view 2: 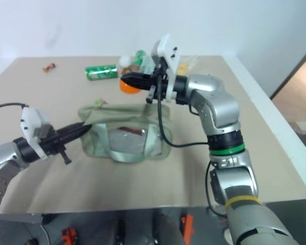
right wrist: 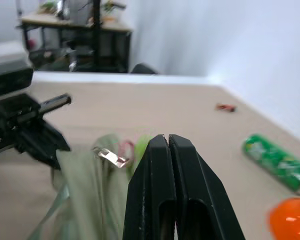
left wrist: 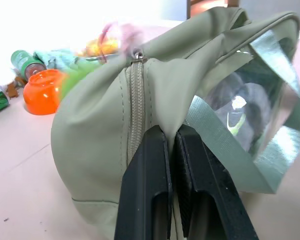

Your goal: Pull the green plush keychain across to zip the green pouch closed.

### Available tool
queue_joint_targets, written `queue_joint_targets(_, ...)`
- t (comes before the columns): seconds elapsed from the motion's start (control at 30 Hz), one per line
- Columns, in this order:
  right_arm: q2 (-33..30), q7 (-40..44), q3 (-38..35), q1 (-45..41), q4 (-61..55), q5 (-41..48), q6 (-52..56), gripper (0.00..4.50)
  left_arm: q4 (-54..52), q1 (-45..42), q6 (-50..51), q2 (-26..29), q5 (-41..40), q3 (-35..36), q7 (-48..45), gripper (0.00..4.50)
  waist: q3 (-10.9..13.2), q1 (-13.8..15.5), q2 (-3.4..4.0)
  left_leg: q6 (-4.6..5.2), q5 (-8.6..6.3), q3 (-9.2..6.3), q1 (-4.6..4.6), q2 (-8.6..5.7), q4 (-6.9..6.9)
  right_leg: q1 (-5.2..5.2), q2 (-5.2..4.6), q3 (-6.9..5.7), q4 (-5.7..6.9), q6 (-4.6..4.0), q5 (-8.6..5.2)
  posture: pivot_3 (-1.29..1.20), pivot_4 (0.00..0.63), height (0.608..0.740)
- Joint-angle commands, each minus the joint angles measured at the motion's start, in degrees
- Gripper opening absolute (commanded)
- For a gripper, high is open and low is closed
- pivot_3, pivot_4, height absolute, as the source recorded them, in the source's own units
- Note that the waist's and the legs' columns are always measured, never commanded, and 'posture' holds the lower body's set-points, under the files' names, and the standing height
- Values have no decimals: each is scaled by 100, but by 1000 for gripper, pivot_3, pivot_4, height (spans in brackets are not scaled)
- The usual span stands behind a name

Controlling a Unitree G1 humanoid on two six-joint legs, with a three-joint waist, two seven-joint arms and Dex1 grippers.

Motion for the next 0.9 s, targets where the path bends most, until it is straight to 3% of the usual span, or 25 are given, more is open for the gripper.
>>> queue_joint_targets(0.03, -56, -73, -201, -130, -313, 134, -20, 9, 93, -67, 9, 3, 138, -50, 69, 0, 0, -1, 1, 0, 0, 0, 1, 3, 0, 0, 3, 0, 0, -1, 1, 0, 150, 740)
queue_joint_targets(0.23, -53, -150, -134, -106, -370, 270, 374, 9, 41, -117, -135, -7, 307, -229, -22, 0, 0, 9, 1, 0, 0, 0, -1, 4, -3, 0, 6, -5, 0, -6, -1, 0, 150, 740)
queue_joint_targets(0.33, 104, -263, 10, -193, -246, 187, 448, 827, 3, -37, -182, -21, 342, -288, -70, 0, 0, 8, 1, 0, 0, -1, -2, 1, -3, 0, -1, 0, 0, -4, -1, 0, 150, 740)
queue_joint_targets(0.53, 445, -175, 422, -501, 396, -282, -101, 2867, -217, 104, 49, -42, -16, -231, -168, 0, 0, 3, 1, 0, 0, 1, 1, 1, -2, 0, 0, 0, 0, -1, 2, 0, 150, 740)
queue_joint_targets(0.67, 775, -113, 827, -977, 1734, -1073, -1538, 4302, -586, 447, 294, 38, -366, -167, -260, 0, 1, 2, 1, 0, 0, 3, 1, -1, -3, 0, -1, 1, 0, -1, 1, 0, 150, 740)
queue_joint_targets(0.7, 835, -90, 841, -1072, 1999, -1157, -1729, 4471, -590, 456, 308, 42, -370, -142, -233, 0, 1, 7, 1, 0, 0, 2, -1, -3, -2, 1, -2, 1, -1, 0, 0, 0, 150, 740)
queue_joint_targets(0.9, 1037, 248, 918, -1337, 2981, -1479, -2500, 4471, -583, 488, 287, 68, -321, -95, -157, 0, 0, 14, 1, 0, 0, -1, -4, -5, -1, 3, -5, 0, -2, 1, -1, 0, 150, 740)
